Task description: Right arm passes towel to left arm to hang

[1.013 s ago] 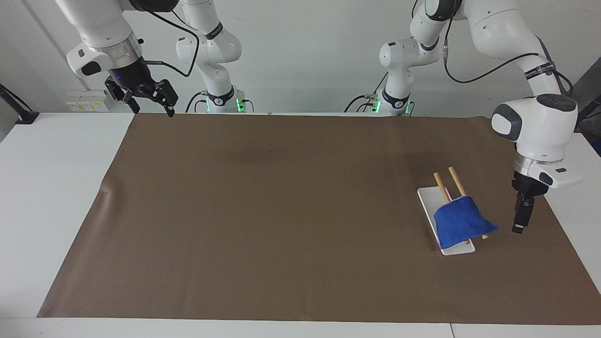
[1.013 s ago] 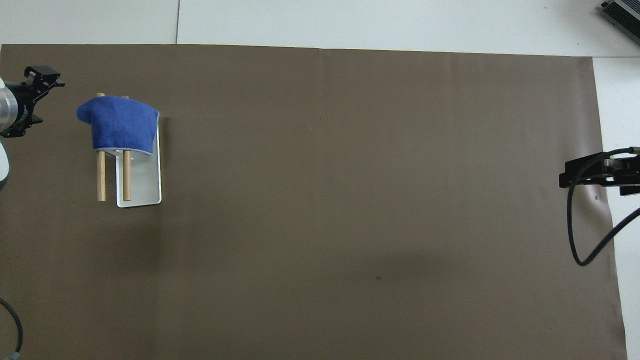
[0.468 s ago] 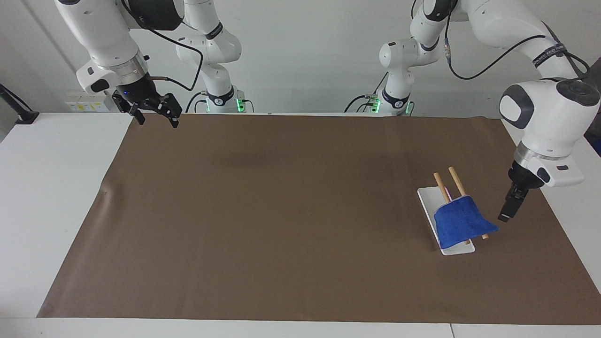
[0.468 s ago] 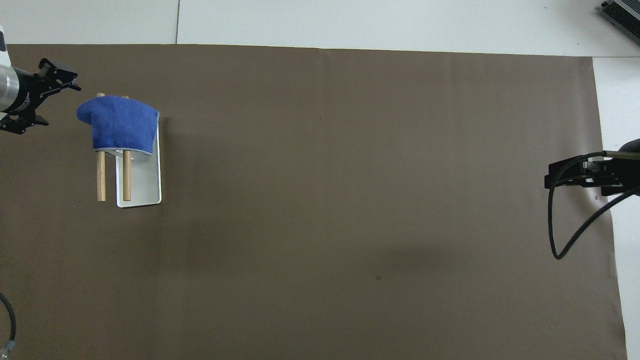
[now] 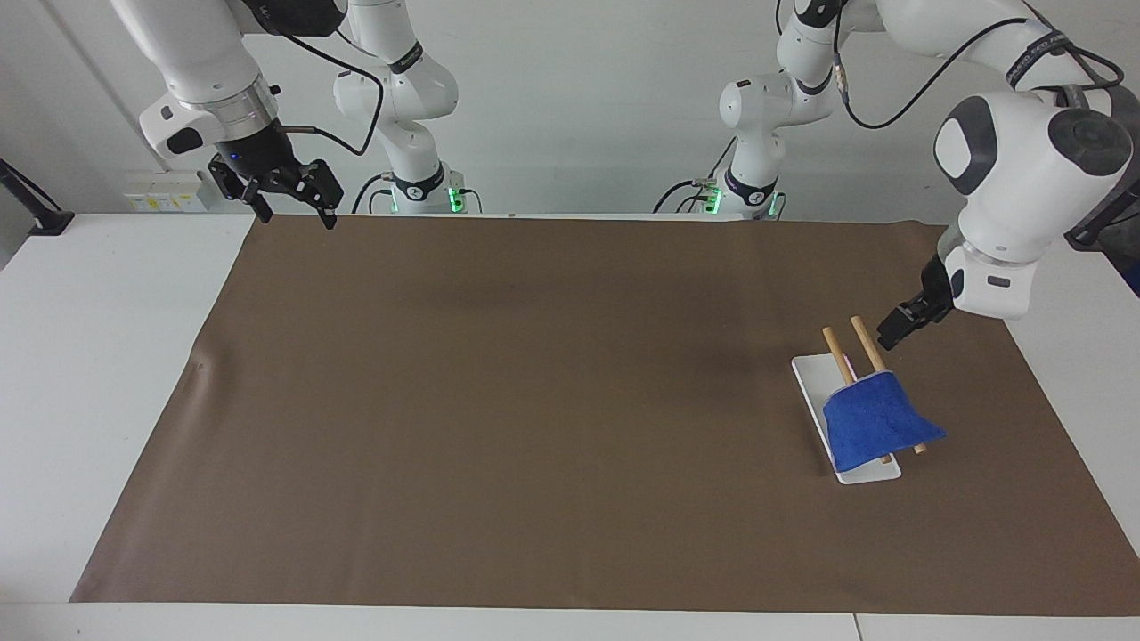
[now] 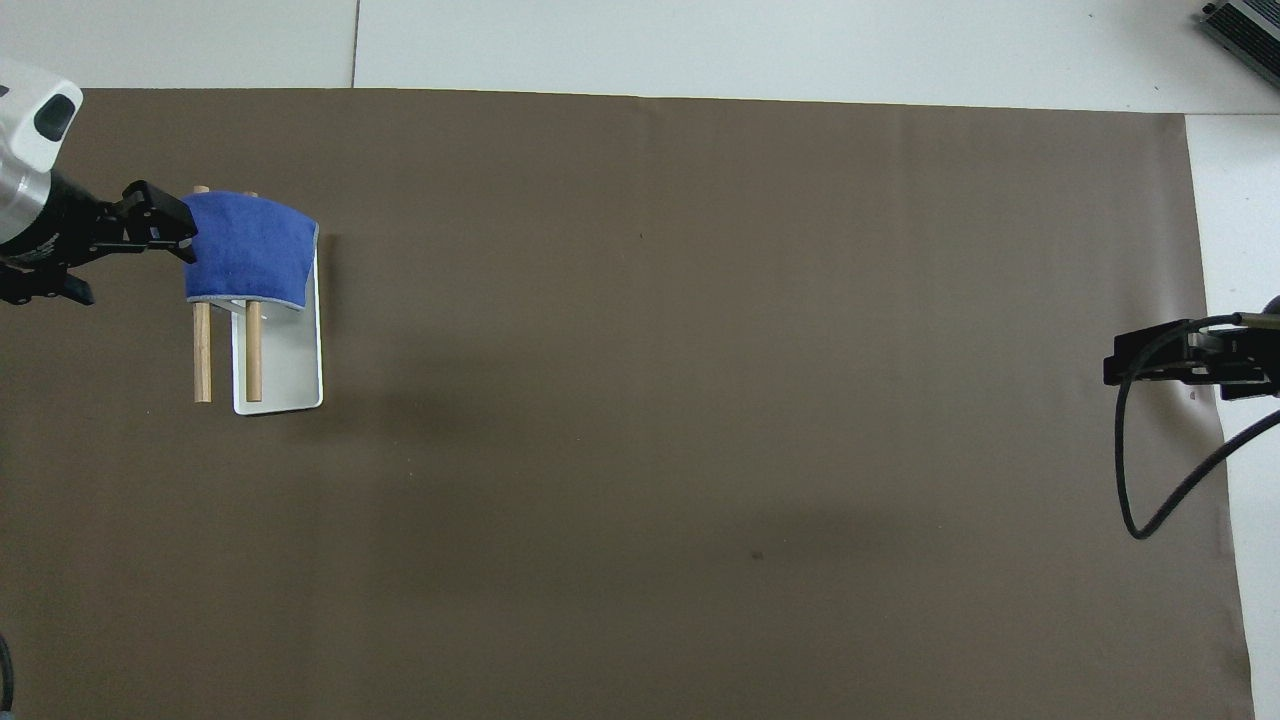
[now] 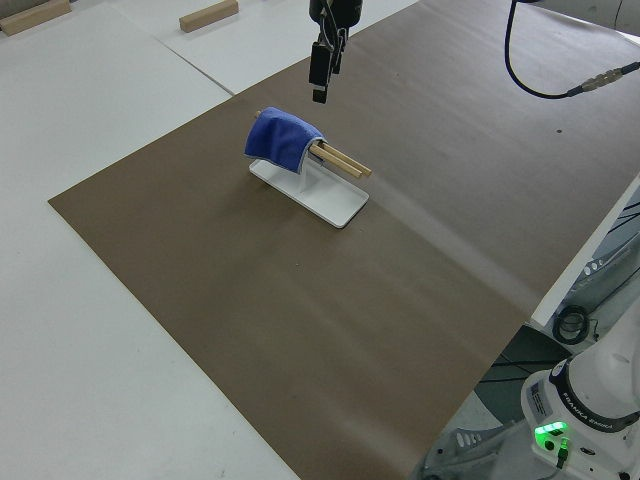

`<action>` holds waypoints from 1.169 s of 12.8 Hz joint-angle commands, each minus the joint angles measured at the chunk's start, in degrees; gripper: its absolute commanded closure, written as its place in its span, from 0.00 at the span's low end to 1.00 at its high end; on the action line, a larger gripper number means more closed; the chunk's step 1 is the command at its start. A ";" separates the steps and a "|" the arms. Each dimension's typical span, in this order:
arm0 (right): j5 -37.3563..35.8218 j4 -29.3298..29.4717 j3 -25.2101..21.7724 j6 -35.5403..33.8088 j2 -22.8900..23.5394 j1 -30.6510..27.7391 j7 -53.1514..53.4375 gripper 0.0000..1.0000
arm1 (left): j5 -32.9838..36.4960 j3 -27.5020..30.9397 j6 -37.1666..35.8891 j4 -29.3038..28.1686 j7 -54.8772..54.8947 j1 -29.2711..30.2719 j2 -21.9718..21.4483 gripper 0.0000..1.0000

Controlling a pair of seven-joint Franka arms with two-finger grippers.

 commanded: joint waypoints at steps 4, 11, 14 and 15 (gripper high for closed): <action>-0.76 -0.26 0.34 -0.73 -0.51 -0.55 -0.43 0.00 | -1.49 -0.20 -5.15 -1.33 9.54 0.50 -9.74 0.00; -0.76 -0.26 0.34 -0.73 -0.51 -0.55 -0.43 0.00 | -2.79 0.59 -3.92 -2.38 9.54 0.68 -10.89 0.00; -0.76 -0.26 0.34 -0.73 -0.51 -0.55 -0.43 0.00 | -3.51 0.94 -2.17 -3.27 14.70 0.85 -11.24 0.00; -0.76 -0.26 0.34 -0.73 -0.51 -0.55 -0.43 0.00 | -3.51 0.95 -2.07 -3.36 16.99 0.94 -11.33 0.00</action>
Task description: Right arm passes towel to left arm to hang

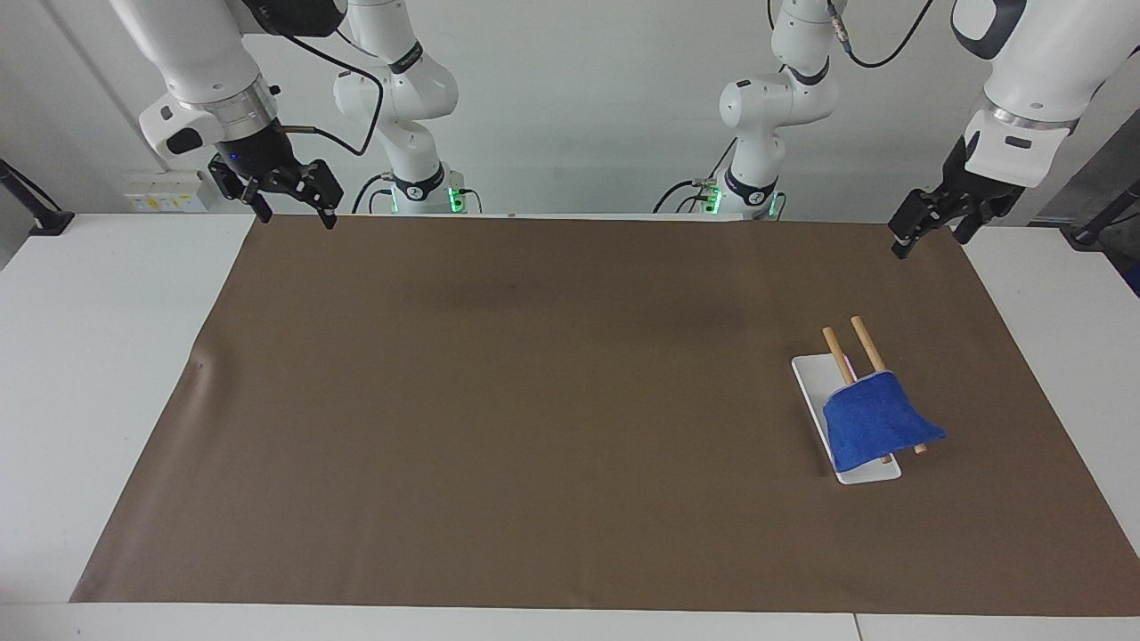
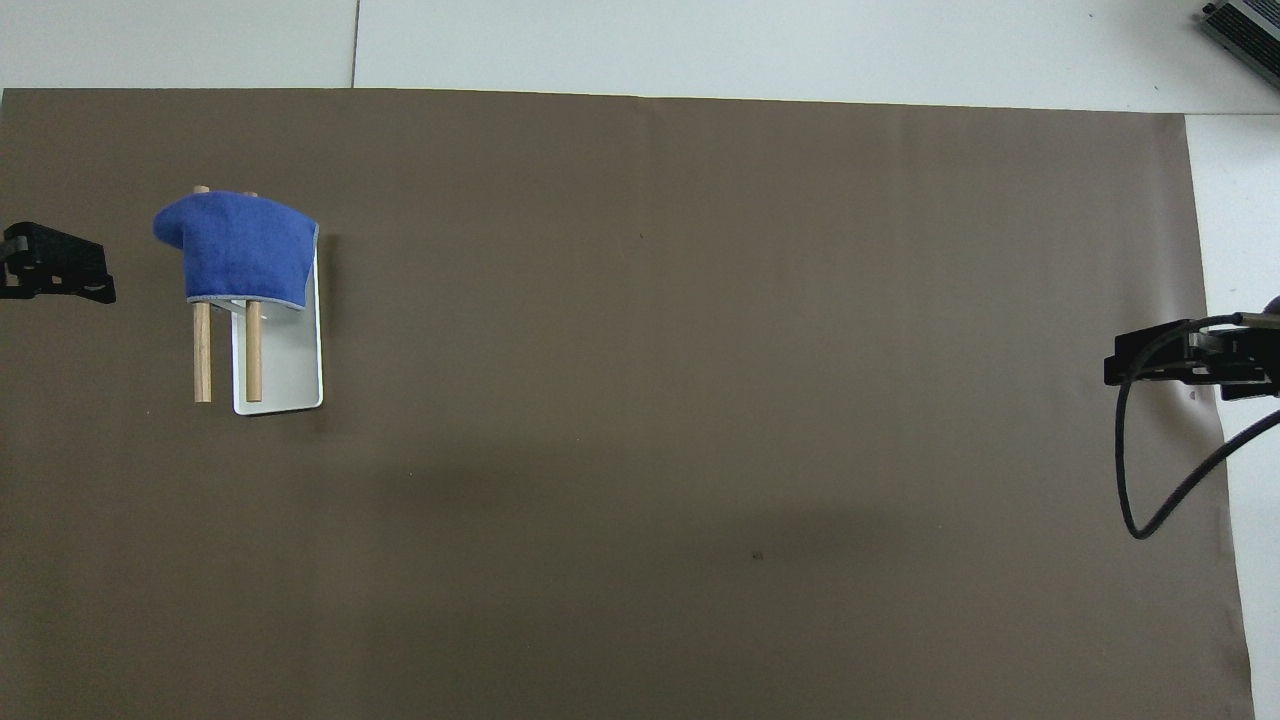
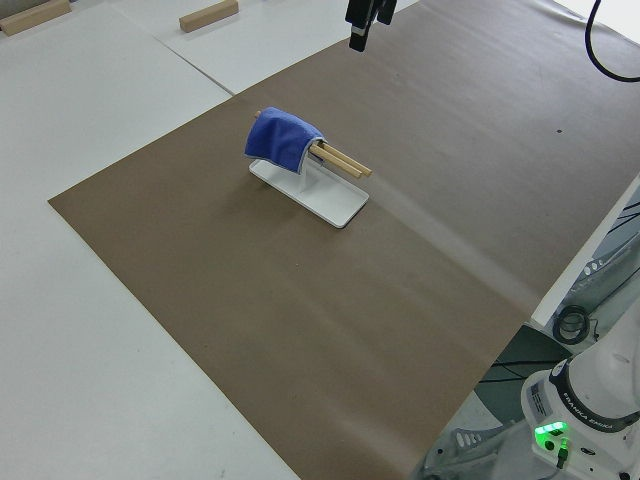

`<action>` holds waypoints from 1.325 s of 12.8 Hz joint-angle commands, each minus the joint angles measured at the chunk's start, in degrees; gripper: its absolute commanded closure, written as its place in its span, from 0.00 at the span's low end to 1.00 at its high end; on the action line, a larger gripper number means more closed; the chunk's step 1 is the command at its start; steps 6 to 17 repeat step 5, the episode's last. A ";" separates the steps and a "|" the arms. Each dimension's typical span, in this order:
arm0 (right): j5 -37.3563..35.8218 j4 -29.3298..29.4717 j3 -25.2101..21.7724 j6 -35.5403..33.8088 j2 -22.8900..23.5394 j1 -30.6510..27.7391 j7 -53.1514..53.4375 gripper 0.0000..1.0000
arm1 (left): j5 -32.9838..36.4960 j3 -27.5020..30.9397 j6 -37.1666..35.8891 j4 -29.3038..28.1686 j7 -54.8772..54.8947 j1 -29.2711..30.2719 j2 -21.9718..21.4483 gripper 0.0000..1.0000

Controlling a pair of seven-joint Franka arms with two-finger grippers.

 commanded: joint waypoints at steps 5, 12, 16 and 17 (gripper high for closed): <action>-0.76 -0.26 0.37 -0.72 -0.51 -0.54 -0.43 0.00 | -1.09 -0.05 1.67 -2.27 4.21 0.85 -1.70 0.00; -0.76 -0.26 0.37 -0.72 -0.51 -0.54 -0.43 0.00 | -1.09 -0.05 1.67 -2.27 4.21 0.85 -1.70 0.00; -0.76 -0.26 0.37 -0.72 -0.51 -0.54 -0.43 0.00 | -1.09 -0.05 1.67 -2.27 4.21 0.85 -1.70 0.00; -0.76 -0.26 0.37 -0.72 -0.51 -0.54 -0.43 0.00 | -1.09 -0.05 1.67 -2.27 4.21 0.85 -1.70 0.00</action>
